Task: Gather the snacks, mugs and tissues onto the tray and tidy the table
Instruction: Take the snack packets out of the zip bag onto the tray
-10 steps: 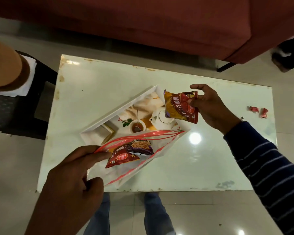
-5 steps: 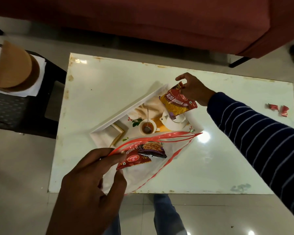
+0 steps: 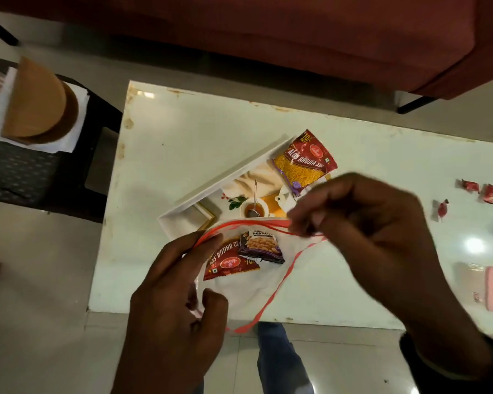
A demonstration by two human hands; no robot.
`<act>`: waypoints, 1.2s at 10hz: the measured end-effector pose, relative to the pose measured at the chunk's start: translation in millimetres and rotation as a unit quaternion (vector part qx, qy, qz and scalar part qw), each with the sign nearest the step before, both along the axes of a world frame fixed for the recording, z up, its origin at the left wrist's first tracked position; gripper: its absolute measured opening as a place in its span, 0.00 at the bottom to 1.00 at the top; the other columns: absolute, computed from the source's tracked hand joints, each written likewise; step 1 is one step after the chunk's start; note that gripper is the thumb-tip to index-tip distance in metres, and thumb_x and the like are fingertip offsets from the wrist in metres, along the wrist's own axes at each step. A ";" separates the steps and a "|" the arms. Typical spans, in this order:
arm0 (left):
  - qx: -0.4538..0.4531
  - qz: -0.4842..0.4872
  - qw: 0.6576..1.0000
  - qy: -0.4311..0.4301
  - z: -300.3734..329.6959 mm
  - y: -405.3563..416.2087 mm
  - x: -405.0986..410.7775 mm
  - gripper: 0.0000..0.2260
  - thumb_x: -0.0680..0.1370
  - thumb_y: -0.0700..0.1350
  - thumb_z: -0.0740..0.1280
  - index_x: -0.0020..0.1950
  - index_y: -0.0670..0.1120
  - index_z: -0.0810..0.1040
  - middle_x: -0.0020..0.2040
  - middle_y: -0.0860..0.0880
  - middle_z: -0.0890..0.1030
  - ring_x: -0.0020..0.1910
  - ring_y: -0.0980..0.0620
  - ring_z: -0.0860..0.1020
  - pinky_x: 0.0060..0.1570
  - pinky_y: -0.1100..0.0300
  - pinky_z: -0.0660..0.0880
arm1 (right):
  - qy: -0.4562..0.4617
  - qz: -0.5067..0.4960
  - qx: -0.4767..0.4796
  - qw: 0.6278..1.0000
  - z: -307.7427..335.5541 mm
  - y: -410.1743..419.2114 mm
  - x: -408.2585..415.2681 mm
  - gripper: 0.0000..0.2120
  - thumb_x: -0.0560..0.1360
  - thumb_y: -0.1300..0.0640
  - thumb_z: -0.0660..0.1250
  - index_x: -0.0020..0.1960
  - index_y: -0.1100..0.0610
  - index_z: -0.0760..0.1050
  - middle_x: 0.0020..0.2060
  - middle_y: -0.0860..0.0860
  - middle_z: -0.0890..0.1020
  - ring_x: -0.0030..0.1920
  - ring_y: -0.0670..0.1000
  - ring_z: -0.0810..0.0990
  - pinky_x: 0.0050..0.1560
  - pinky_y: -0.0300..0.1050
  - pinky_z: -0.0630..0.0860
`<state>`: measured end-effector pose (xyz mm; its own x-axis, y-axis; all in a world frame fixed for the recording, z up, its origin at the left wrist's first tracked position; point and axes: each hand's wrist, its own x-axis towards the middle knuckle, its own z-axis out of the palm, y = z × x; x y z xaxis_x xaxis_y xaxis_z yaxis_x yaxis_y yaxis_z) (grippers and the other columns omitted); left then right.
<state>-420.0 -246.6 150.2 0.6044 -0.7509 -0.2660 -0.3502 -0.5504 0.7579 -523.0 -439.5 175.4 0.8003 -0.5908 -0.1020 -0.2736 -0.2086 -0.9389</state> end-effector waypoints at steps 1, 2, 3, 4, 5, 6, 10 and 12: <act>0.019 -0.018 1.000 0.013 2.9 -2.8 -0.4 0.25 0.64 0.40 0.69 0.62 0.39 0.80 0.53 0.42 0.82 0.32 0.49 0.73 0.33 0.84 0.67 | 0.105 0.102 -0.026 0.989 7.7 34.1 -5.0 0.09 0.75 0.61 0.66 0.50 0.52 0.83 0.47 0.42 0.85 0.50 0.42 0.82 0.50 0.34 0.78; 0.023 -0.015 1.000 0.013 2.0 -3.6 -1.3 0.25 0.65 0.41 0.69 0.62 0.38 0.80 0.50 0.39 0.83 0.32 0.48 0.75 0.41 0.78 0.69 | 0.178 0.198 -0.076 0.961 -11.1 42.4 8.6 0.11 0.78 0.62 0.63 0.56 0.55 0.81 0.51 0.48 0.83 0.51 0.46 0.80 0.53 0.42 0.77; 0.006 0.000 1.000 0.015 1.6 -5.6 -6.8 0.26 0.64 0.40 0.69 0.63 0.42 0.78 0.51 0.40 0.82 0.33 0.47 0.77 0.39 0.81 0.69 | 0.285 0.260 -0.138 0.912 -59.7 53.2 25.5 0.08 0.77 0.65 0.59 0.50 0.61 0.77 0.43 0.57 0.80 0.39 0.55 0.75 0.42 0.48 0.75; -0.018 0.001 1.000 0.017 1.4 -7.0 -12.6 0.27 0.64 0.39 0.69 0.64 0.46 0.76 0.56 0.42 0.81 0.35 0.47 0.79 0.39 0.86 0.67 | 0.321 0.284 -0.177 0.886 -86.4 55.7 27.1 0.10 0.78 0.63 0.59 0.39 0.58 0.72 0.34 0.54 0.73 0.32 0.51 0.68 0.34 0.44 0.71; -0.038 -0.031 0.999 0.016 -0.5 -7.2 -24.0 0.28 0.63 0.37 0.69 0.64 0.43 0.78 0.59 0.44 0.80 0.42 0.54 0.79 0.42 0.87 0.64 | 0.373 0.229 -0.120 0.891 -116.1 62.5 21.6 0.19 0.80 0.63 0.59 0.32 0.51 0.63 0.27 0.47 0.66 0.24 0.46 0.67 0.27 0.30 0.70; -0.048 -0.050 0.997 0.014 -4.4 -5.8 -31.1 0.28 0.63 0.36 0.69 0.64 0.41 0.79 0.60 0.45 0.79 0.48 0.60 0.77 0.44 0.87 0.65 | 0.363 0.077 0.048 0.927 -127.9 67.1 17.8 0.23 0.80 0.65 0.58 0.26 0.54 0.71 0.21 0.47 0.71 0.19 0.43 0.71 0.25 0.30 0.67; 0.001 -0.032 0.999 0.027 -6.7 0.2 -23.4 0.28 0.62 0.36 0.71 0.64 0.39 0.79 0.61 0.42 0.79 0.40 0.43 0.83 0.37 0.81 0.69 | 0.348 0.073 0.115 0.928 -95.1 59.2 14.2 0.17 0.82 0.66 0.55 0.35 0.60 0.70 0.23 0.49 0.75 0.22 0.43 0.74 0.24 0.34 0.71; 0.048 -0.022 0.999 -0.001 -6.4 -0.4 -6.2 0.39 0.55 0.24 0.78 0.65 0.37 0.77 0.61 0.38 0.79 0.37 0.35 0.82 0.38 0.70 0.74 | 0.286 0.248 -0.145 0.914 8.7 58.7 15.6 0.18 0.70 0.54 0.69 0.58 0.46 0.69 0.40 0.45 0.82 0.37 0.47 0.79 0.36 0.44 0.78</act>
